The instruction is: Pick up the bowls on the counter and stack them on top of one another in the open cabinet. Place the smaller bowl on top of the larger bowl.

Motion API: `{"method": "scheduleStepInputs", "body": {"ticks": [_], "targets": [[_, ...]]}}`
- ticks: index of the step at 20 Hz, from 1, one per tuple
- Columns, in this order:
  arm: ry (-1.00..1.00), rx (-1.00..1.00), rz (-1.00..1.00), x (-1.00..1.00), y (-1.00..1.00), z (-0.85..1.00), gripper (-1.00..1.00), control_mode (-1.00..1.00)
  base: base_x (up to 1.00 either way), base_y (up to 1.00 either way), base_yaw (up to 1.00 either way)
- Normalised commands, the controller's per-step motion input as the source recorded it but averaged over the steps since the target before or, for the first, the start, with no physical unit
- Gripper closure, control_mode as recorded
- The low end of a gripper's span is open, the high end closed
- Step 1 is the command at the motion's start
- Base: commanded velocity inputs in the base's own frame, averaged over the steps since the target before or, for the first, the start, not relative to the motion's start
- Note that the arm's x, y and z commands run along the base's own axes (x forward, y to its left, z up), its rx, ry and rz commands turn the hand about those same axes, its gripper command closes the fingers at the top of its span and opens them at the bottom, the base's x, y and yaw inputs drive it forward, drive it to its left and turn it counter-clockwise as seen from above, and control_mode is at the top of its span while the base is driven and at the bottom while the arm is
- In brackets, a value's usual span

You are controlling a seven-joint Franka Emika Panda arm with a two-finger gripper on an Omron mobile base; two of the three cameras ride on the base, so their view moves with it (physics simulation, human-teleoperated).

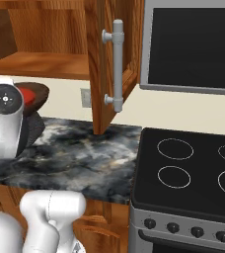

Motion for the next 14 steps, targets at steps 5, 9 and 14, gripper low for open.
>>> {"method": "scheduleStepInputs", "body": {"ticks": [5, 9, 14], "targets": [[-0.02, 0.00, 0.00, 0.15, 0.25, 0.33, 1.00, -1.00, 0.00, 0.00, 0.00], [-0.01, 0.00, 0.00, 0.15, 0.07, 0.48, 1.00, -1.00, 0.00, 0.00, 0.00], [0.00, 0.00, 0.00, 0.17, 0.01, 0.52, 1.00, -1.00, 0.00, 0.00, 0.00]]}}
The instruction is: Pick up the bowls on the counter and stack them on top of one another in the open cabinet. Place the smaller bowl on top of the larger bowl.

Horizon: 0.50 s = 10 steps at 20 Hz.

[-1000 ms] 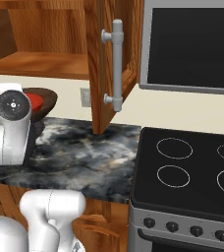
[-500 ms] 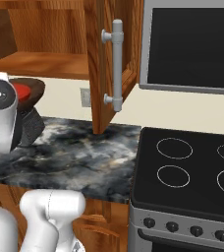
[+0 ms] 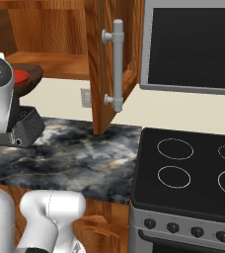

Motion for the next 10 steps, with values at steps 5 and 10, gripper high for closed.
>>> {"method": "scheduleStepInputs", "body": {"ticks": [5, 10], "targets": [[0.00, 0.00, 0.00, 0.18, 0.01, 0.39, 1.00, -1.00, 0.00, 0.00, 0.00], [-0.02, 0.00, 0.00, 0.23, 0.00, 0.28, 1.00, -1.00, 0.00, 0.00, 0.00]]}}
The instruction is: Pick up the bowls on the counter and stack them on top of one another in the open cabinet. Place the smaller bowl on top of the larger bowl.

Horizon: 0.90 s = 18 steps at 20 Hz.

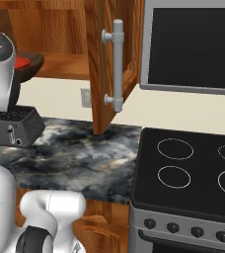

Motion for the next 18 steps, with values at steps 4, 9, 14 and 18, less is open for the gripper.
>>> {"method": "scheduleStepInputs", "body": {"ticks": [4, 9, 14, 18], "targets": [[-0.04, 0.00, 0.00, 0.24, 0.02, 0.16, 1.00, -1.00, 0.00, 0.00, 0.00], [-0.07, 0.00, 0.00, 0.21, 0.02, 0.01, 1.00, -1.00, 0.00, 0.00, 0.00], [-0.12, 0.00, 0.00, 0.20, 0.01, -0.01, 1.00, -1.00, 0.00, 0.00, 0.00], [-0.12, 0.00, 0.00, 0.19, 0.00, -0.03, 1.00, -1.00, 0.00, 0.00, 0.00]]}}
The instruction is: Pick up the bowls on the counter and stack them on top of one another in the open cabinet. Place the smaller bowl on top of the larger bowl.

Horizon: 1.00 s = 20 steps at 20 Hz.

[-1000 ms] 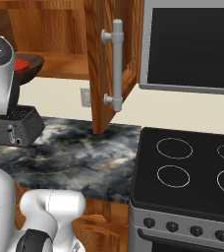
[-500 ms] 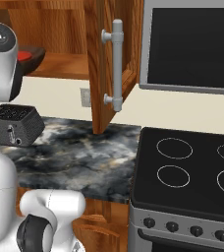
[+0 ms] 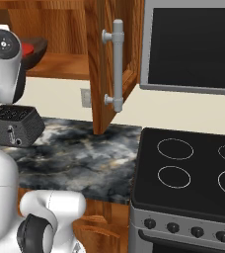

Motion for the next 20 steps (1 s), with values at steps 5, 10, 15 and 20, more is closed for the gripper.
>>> {"method": "scheduleStepInputs", "body": {"ticks": [5, 10, 15, 20], "targets": [[-0.04, 0.00, -0.01, 0.17, 0.00, -0.01, 1.00, -1.00, 0.00, 0.00, 0.00], [0.02, 0.00, -0.04, 0.21, 0.00, -0.04, 1.00, -1.00, 0.00, 0.00, 0.00], [0.06, 0.00, -0.06, 0.30, 0.00, -0.01, 1.00, -1.00, 0.00, 0.00, 0.00], [0.05, 0.00, -0.06, 0.31, 0.00, 0.00, 1.00, -1.00, 0.00, 0.00, 0.00]]}}
